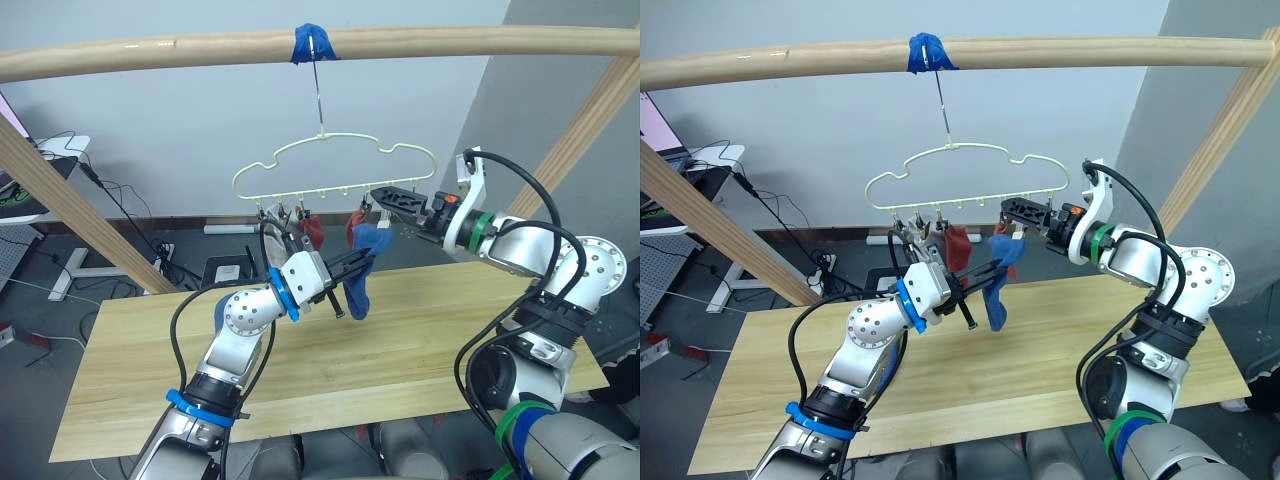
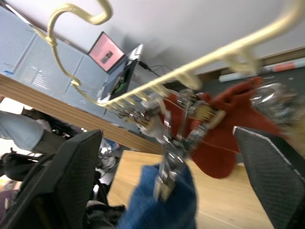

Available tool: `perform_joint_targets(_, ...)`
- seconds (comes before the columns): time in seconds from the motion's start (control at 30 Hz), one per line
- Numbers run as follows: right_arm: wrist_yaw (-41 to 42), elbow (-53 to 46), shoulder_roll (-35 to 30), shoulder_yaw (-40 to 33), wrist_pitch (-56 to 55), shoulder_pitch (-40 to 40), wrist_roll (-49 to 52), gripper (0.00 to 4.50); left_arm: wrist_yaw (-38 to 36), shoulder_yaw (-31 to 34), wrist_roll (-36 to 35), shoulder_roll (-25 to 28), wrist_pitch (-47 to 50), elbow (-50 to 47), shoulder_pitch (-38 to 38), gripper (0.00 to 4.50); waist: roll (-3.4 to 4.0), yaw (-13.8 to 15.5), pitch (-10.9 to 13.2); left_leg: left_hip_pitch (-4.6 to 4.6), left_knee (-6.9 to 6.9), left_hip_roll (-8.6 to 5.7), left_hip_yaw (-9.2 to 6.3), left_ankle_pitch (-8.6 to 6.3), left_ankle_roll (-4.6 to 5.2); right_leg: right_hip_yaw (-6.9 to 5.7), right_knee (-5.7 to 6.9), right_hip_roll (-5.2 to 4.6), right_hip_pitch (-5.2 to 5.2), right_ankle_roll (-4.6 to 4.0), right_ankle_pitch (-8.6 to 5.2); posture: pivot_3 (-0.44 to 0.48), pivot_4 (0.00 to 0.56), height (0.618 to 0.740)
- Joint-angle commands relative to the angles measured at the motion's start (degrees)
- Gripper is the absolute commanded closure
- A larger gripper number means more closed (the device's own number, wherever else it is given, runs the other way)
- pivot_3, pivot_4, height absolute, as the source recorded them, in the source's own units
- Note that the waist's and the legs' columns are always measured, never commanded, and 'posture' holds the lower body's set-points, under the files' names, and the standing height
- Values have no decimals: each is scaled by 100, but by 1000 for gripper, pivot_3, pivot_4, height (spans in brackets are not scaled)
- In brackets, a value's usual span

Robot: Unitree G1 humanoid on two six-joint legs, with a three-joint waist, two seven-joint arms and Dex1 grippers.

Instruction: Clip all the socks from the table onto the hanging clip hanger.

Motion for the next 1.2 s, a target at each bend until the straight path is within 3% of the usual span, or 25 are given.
perform_joint_targets(0.03,140,-389,-396,-12,44,154,503,34,-38,-63,-54,-44,10,8,-114,4500,2,-8,3,-1,0,0,2,0,0,2,-2,0,-1,1,0,-183,180,740)
perform_joint_targets(0.17,309,-757,-886,99,44,517,936,34,-55,-82,-111,-100,170,109,-149,4500,2,-33,7,1,-2,0,2,-1,2,2,-5,0,-1,1,-1,-204,183,740)
perform_joint_targets(0.23,579,-1563,-1308,430,-279,1042,705,34,-76,-53,-339,-234,713,166,-188,4500,3,-35,8,3,-3,0,2,-1,2,3,-4,1,0,1,-1,-221,183,740)
perform_joint_targets(0.27,675,-1867,-1454,600,-487,1255,554,0,-89,-29,-443,-285,948,165,-196,4054,4,-23,9,2,-3,0,1,-1,2,2,-4,1,0,1,-2,-221,183,740)
perform_joint_targets(0.33,706,-2187,-1362,778,-980,1549,429,0,-163,36,-632,-287,1314,72,-169,3610,1,-44,11,0,-3,1,0,-2,2,0,-11,1,0,3,-4,-225,183,740)
perform_joint_targets(0.5,865,-2761,-1363,1438,-1953,2226,-262,0,-431,232,-934,69,1831,-336,42,2065,1,-190,13,4,-5,2,3,-2,2,2,-13,2,-1,4,-3,-216,178,740)
perform_joint_targets(0.73,963,-3190,-1426,3065,-4323,3026,-2815,0,-936,870,-1949,934,2837,-1540,766,32,-1,-178,17,4,-10,5,3,-2,1,2,-19,2,-5,3,-4,-186,177,740)
perform_joint_targets(0.87,1018,-3087,-1312,3441,-5025,3200,-3531,0,-1014,1041,-2277,1131,3199,-1928,957,10,-10,-145,23,1,-13,5,6,-3,-1,3,-34,-1,-4,3,-4,-181,177,740)
perform_joint_targets(1.03,528,-2561,-810,4211,-6018,3055,-4903,1304,-928,1678,-2938,1648,3792,-3118,1668,0,-29,-146,41,-2,-25,7,6,-4,-3,7,-45,1,-5,3,-4,-154,188,740)
perform_joint_targets(1.2,473,-2115,-357,4415,-6484,2895,-5468,1304,-480,1980,-3669,1664,4516,-3899,1907,0,-38,8,84,-1,-25,9,3,-4,-3,5,-44,1,-4,1,-4,-124,195,740)
